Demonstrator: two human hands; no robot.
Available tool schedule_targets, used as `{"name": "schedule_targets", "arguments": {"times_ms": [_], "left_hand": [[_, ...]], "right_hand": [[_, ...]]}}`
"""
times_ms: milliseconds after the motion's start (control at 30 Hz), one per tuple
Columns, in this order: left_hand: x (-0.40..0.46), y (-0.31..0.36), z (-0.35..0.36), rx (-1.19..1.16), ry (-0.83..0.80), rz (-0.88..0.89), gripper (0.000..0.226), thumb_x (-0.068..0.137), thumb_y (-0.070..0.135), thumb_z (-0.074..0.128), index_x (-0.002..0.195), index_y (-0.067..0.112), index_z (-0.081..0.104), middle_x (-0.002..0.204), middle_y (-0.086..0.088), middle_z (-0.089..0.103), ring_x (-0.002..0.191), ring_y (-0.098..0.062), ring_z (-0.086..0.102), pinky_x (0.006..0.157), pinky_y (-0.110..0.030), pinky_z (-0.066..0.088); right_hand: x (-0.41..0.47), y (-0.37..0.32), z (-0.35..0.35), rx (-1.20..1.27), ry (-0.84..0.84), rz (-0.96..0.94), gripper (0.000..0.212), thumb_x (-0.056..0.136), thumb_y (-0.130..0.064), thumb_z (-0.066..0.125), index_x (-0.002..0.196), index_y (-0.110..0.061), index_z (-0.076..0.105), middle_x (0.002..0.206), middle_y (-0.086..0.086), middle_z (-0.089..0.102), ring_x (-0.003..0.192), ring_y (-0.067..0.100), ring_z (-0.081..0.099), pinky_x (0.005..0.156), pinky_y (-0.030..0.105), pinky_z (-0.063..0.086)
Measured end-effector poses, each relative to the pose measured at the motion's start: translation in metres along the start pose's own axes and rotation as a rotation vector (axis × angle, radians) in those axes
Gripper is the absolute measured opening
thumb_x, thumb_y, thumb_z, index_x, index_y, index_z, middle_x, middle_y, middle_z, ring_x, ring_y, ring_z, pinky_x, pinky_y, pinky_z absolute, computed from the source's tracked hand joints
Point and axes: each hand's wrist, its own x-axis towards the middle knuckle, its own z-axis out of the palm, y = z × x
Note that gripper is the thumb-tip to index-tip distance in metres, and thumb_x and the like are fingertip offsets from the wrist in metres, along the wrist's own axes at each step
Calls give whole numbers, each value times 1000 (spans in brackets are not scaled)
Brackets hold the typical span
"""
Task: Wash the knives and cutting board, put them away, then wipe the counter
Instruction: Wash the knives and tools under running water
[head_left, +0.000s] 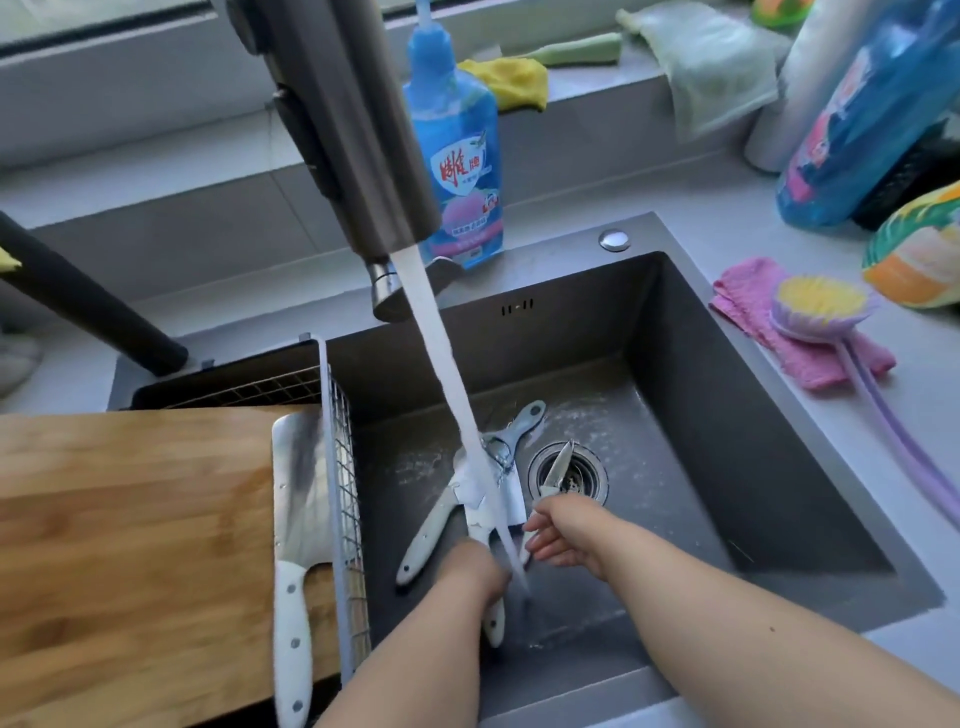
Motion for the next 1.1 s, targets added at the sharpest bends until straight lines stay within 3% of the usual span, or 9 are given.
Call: {"name": "schedule_targets", "arguments": {"times_ms": [167, 267, 467, 600, 633, 700, 800, 933, 1100], "left_hand": [[-46, 6, -23, -394, 53, -8, 43, 76, 33, 59, 110, 8, 60, 108, -11, 66, 89, -24, 62, 71, -26, 48], [-68, 8, -32, -557, 130, -20, 56, 68, 30, 65, 113, 2, 48, 99, -15, 64, 85, -29, 64, 66, -30, 48], [-113, 4, -37, -211, 152, 65, 43, 83, 28, 60, 114, 9, 37, 92, -7, 53, 90, -32, 64, 64, -32, 51], [-131, 0, -36, -149, 153, 116, 41, 81, 23, 67, 106, 12, 37, 82, -4, 51, 74, -28, 60, 56, -35, 55], [-131, -3, -35, -139, 164, 126, 39, 82, 22, 66, 106, 12, 37, 81, -4, 50, 71, -26, 57, 54, -34, 54], [-134, -7, -36, -134, 183, 143, 36, 83, 19, 64, 106, 11, 37, 81, -4, 50, 67, -22, 54, 52, -34, 52], [-135, -15, -35, -111, 203, 159, 34, 83, 18, 62, 106, 11, 37, 82, -4, 51, 70, -23, 55, 53, -33, 46], [-137, -22, -34, -136, 196, 150, 41, 84, 18, 60, 115, 10, 34, 86, -6, 51, 68, -21, 53, 48, -28, 40], [-132, -23, -34, -456, 11, 79, 26, 80, 12, 62, 98, 5, 45, 71, -13, 56, 46, -18, 48, 41, -21, 37]], "right_hand": [[-16, -14, -12, 157, 99, -44, 32, 99, -28, 37, 79, -10, 56, 75, 10, 61, 62, 19, 55, 60, 26, 40], [-30, -21, -25, 303, 167, -100, 35, 100, -24, 36, 74, -9, 53, 71, 11, 58, 61, 19, 54, 56, 26, 38], [-48, -11, -48, 354, 271, -174, 34, 100, -22, 38, 73, -8, 55, 67, 11, 56, 57, 19, 50, 53, 23, 35], [-48, 4, -50, 316, 352, -124, 28, 89, -35, 46, 70, -14, 49, 47, 2, 47, 49, 17, 37, 48, 24, 27], [-50, 6, -49, 297, 371, -116, 28, 86, -39, 46, 77, -13, 52, 50, 3, 49, 51, 19, 40, 49, 26, 30], [-55, 8, -47, 322, 357, -106, 36, 92, -43, 44, 107, -12, 55, 81, 15, 60, 73, 28, 58, 63, 33, 45], [-61, 9, -43, 445, 200, -40, 62, 97, -50, 38, 140, -5, 36, 124, 29, 53, 111, 40, 57, 87, 43, 47], [-69, 4, -39, 570, 51, 13, 76, 96, -55, 35, 144, 3, 24, 135, 33, 45, 124, 44, 47, 107, 49, 38], [-66, 2, -37, 570, -18, 27, 84, 95, -60, 33, 145, 6, 20, 134, 34, 46, 123, 45, 49, 106, 52, 38]]}}
